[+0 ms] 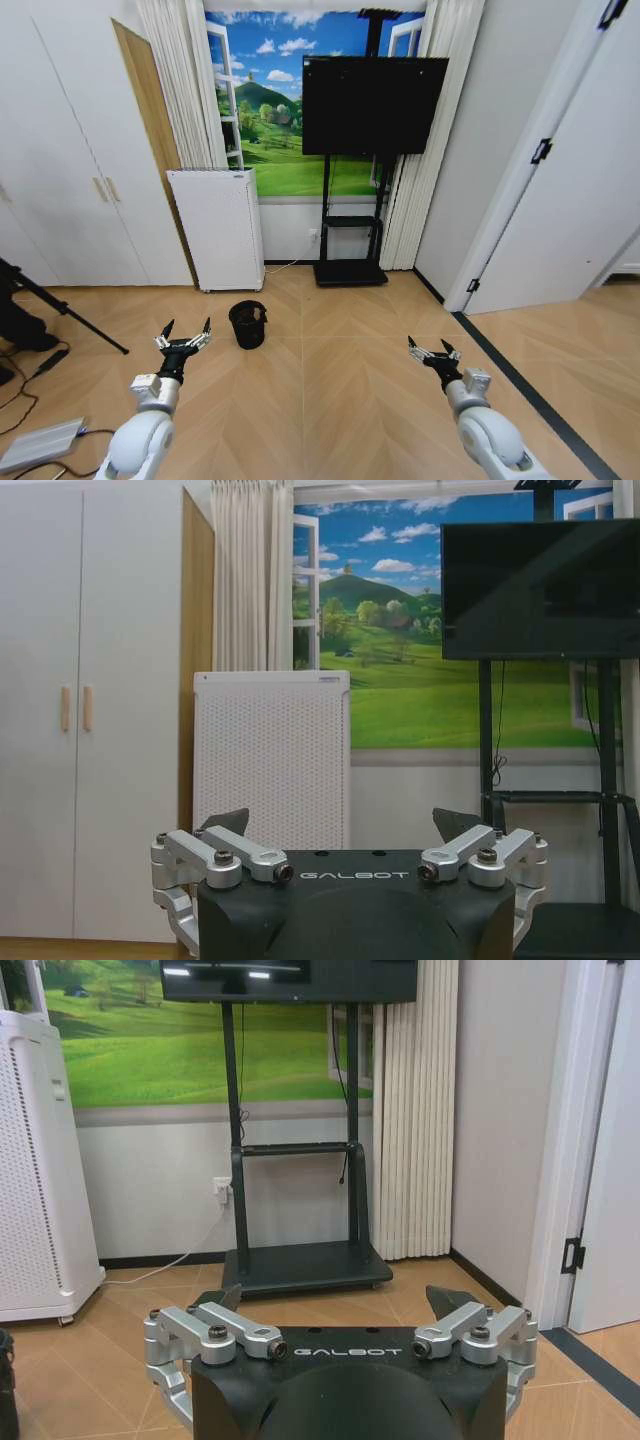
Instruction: Pick up the trash bin and place the garbage on the floor into it.
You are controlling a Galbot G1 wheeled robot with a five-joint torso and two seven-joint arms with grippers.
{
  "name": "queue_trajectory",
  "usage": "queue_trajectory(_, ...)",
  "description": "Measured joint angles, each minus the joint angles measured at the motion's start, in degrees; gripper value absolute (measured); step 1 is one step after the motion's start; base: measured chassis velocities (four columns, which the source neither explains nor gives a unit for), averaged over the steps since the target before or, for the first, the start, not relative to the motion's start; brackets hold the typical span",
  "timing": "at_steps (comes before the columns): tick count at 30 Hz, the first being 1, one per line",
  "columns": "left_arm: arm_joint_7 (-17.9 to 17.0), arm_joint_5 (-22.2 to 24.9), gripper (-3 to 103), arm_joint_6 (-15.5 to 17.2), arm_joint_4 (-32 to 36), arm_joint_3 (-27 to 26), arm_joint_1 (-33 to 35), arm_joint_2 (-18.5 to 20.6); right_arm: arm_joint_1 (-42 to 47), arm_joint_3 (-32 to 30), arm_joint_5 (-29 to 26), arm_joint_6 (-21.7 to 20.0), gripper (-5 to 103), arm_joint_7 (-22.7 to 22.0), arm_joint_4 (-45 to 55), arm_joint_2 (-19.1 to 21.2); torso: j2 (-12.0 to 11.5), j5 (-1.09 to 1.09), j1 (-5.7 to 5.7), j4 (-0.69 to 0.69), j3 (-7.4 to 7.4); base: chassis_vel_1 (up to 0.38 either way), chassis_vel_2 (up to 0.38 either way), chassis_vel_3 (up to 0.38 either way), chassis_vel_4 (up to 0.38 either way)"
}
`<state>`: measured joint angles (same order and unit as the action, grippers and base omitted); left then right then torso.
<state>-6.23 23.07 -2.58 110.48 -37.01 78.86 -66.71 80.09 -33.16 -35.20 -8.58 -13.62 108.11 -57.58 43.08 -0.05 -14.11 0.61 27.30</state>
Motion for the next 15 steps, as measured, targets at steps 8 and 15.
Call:
queue_trajectory(8, -0.01, 0.0, 100, 0.0, 0.01, 0.0, -0.03, 0.01, -0.01, 0.0, 0.0, 0.0, 100, 0.0, -0.01, 0.0, -0.04, 0.08, -0.01, 0.01, 0.0, 0.086, -0.086, -0.159, 0.11)
queue_trajectory(15, 0.0, 0.0, 100, -0.01, 0.01, 0.0, -0.04, 0.01, -0.02, 0.0, 0.0, 0.0, 100, 0.0, -0.01, 0.0, -0.08, 0.06, -0.08, 0.01, 0.02, -0.06, 0.061, 0.08, -0.055)
